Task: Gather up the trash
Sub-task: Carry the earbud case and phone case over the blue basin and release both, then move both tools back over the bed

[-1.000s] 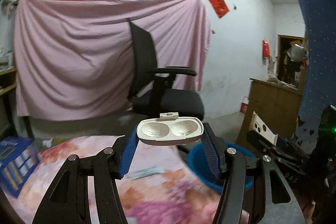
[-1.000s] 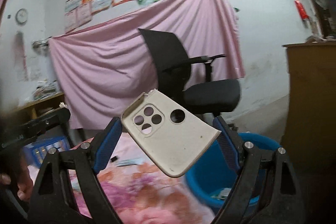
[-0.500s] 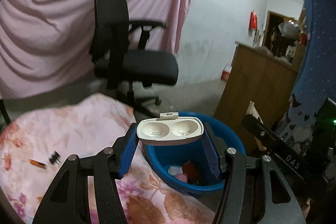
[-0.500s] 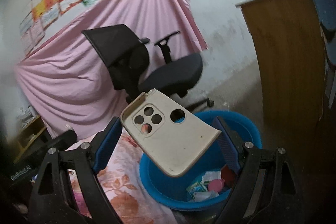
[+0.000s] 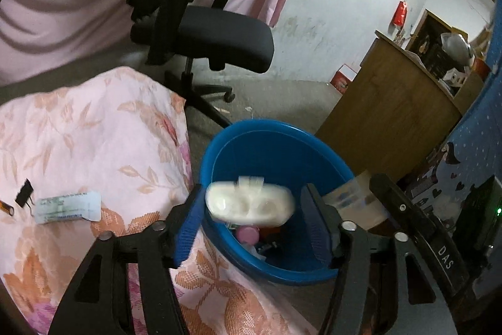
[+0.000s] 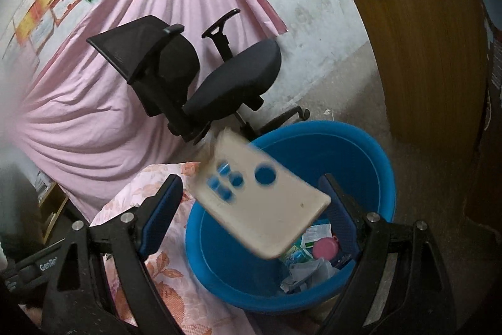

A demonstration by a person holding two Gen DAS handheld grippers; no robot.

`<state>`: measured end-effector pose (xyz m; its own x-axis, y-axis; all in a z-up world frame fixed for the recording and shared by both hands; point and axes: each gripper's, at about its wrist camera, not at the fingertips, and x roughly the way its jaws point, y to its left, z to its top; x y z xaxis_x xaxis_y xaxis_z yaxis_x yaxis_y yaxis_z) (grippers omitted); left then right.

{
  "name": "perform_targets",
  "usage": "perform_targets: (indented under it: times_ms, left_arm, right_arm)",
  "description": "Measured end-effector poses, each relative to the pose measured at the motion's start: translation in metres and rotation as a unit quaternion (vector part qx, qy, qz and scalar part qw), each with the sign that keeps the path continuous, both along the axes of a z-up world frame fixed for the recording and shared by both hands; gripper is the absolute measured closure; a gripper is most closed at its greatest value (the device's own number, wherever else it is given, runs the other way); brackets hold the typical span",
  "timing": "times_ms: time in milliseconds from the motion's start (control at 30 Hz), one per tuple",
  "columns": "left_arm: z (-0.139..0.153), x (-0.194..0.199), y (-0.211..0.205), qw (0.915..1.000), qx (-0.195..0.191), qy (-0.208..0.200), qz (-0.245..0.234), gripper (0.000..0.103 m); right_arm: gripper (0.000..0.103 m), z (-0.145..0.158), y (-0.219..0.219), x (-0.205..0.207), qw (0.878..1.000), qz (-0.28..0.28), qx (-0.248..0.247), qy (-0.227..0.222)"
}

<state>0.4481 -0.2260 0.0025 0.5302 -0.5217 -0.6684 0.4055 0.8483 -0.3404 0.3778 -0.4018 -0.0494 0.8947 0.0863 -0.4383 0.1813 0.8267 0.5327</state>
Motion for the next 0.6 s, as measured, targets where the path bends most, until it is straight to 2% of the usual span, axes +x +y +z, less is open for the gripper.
perform_targets:
  times_ms: [267,400,500,567,600]
  left_arm:
    - [0.012,-0.007,0.014,0.9997,-0.019,-0.015,0.011,0.04]
    - [0.025,-0.017,0.027,0.9979,-0.021,-0.053,0.031,0.036]
    - [0.038,-0.03,0.042,0.9939,-0.029,-0.093,0.051,0.033]
    - [0.048,-0.04,0.056,0.9903,-0.032,-0.118,0.066,0.024]
    - [0.051,-0.045,0.062,0.9881,-0.033,-0.131,0.073,0.022]
  right_arm:
    - [0.0,0.0,0.005,0.0,1.0,0.007,-0.007,0.001]
    - [0.0,0.008,0.011,-0.004,1.0,0.009,-0.019,-0.016]
    - [0.0,0.021,0.019,-0.009,0.998,0.016,-0.029,-0.047]
    - [0.0,0.03,0.026,-0.016,0.996,0.018,-0.044,-0.073]
    - [0.0,0.035,0.03,-0.019,0.995,0.019,-0.051,-0.085]
